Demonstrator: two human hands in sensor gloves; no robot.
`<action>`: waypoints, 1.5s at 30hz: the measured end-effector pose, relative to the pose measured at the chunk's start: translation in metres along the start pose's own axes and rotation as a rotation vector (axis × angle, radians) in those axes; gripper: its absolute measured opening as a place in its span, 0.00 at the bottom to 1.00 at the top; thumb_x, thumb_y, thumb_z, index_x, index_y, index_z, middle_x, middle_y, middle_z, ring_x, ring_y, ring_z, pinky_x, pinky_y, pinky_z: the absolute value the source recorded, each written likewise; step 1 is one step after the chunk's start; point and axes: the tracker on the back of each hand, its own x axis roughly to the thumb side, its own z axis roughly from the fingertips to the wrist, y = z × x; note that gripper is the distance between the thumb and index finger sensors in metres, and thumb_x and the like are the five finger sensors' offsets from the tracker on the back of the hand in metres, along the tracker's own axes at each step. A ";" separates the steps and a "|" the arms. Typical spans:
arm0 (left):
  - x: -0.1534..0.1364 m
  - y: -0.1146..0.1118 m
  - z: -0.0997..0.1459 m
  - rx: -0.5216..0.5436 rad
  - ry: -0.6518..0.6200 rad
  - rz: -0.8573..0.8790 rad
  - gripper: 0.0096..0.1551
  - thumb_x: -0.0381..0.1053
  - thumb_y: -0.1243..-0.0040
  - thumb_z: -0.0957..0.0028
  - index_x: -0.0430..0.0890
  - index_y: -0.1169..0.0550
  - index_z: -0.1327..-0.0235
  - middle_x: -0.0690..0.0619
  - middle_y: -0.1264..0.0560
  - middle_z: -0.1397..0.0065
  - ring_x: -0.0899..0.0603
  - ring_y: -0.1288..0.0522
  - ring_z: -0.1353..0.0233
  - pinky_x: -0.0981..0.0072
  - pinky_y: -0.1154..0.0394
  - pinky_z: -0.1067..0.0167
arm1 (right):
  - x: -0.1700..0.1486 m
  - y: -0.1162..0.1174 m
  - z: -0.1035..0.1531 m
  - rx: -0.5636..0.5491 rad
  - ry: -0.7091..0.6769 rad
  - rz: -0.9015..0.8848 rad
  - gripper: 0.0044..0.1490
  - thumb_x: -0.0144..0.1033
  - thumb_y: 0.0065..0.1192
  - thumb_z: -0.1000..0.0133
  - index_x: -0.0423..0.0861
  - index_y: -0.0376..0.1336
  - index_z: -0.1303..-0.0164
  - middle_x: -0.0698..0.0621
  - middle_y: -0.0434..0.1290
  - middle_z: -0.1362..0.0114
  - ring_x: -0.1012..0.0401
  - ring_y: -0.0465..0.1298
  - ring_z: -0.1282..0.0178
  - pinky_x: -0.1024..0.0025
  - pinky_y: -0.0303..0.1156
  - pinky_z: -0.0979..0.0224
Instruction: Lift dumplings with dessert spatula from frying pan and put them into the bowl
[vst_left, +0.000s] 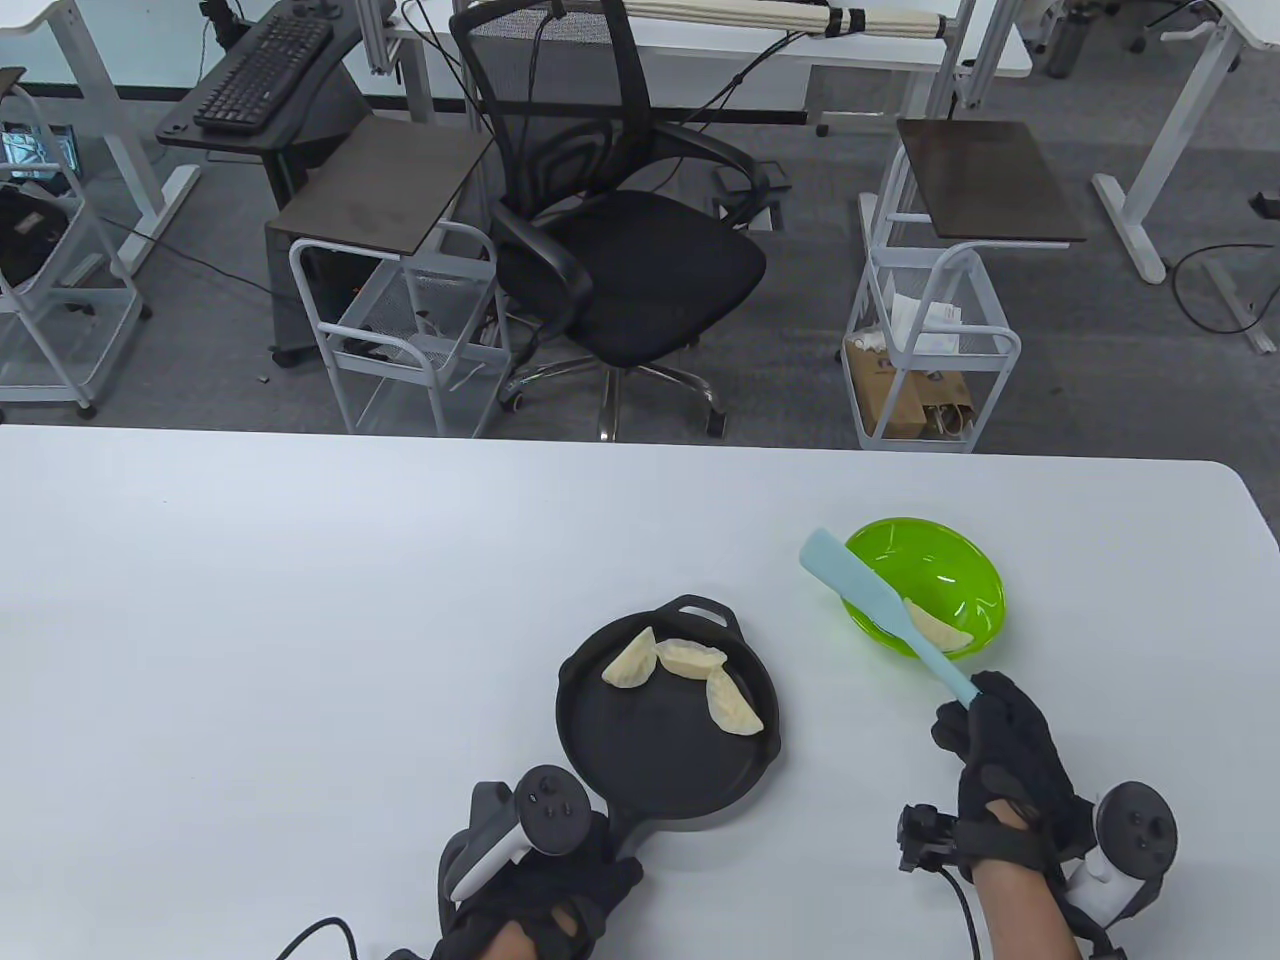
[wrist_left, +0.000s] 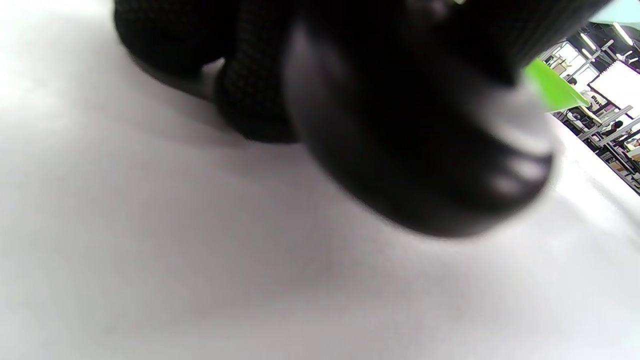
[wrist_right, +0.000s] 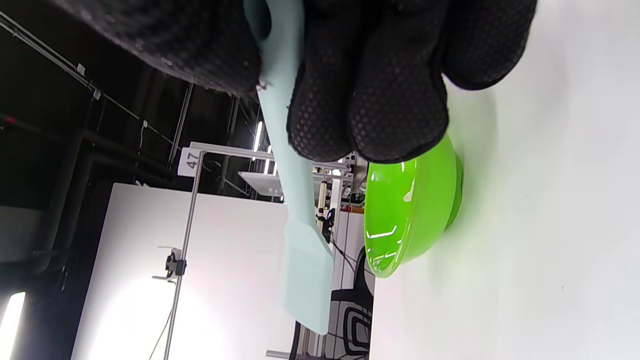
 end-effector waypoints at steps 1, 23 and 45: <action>0.000 0.000 0.000 0.000 0.000 0.000 0.42 0.70 0.41 0.51 0.47 0.32 0.30 0.61 0.13 0.53 0.49 0.15 0.60 0.50 0.23 0.51 | 0.000 0.001 0.000 0.010 -0.003 0.004 0.27 0.40 0.63 0.38 0.41 0.65 0.31 0.36 0.77 0.40 0.40 0.79 0.48 0.37 0.65 0.31; 0.000 0.000 0.000 0.000 0.002 0.000 0.42 0.70 0.41 0.51 0.47 0.32 0.30 0.61 0.13 0.53 0.49 0.15 0.60 0.50 0.23 0.51 | 0.015 0.059 0.035 0.344 -0.205 0.266 0.29 0.39 0.65 0.38 0.35 0.66 0.33 0.34 0.80 0.44 0.39 0.82 0.51 0.37 0.67 0.32; 0.004 -0.001 -0.001 -0.010 0.005 -0.020 0.42 0.68 0.40 0.51 0.46 0.32 0.31 0.60 0.13 0.54 0.49 0.15 0.60 0.49 0.23 0.51 | 0.016 0.096 0.062 0.483 -0.293 0.407 0.34 0.41 0.66 0.39 0.27 0.66 0.37 0.34 0.84 0.49 0.40 0.85 0.55 0.41 0.71 0.35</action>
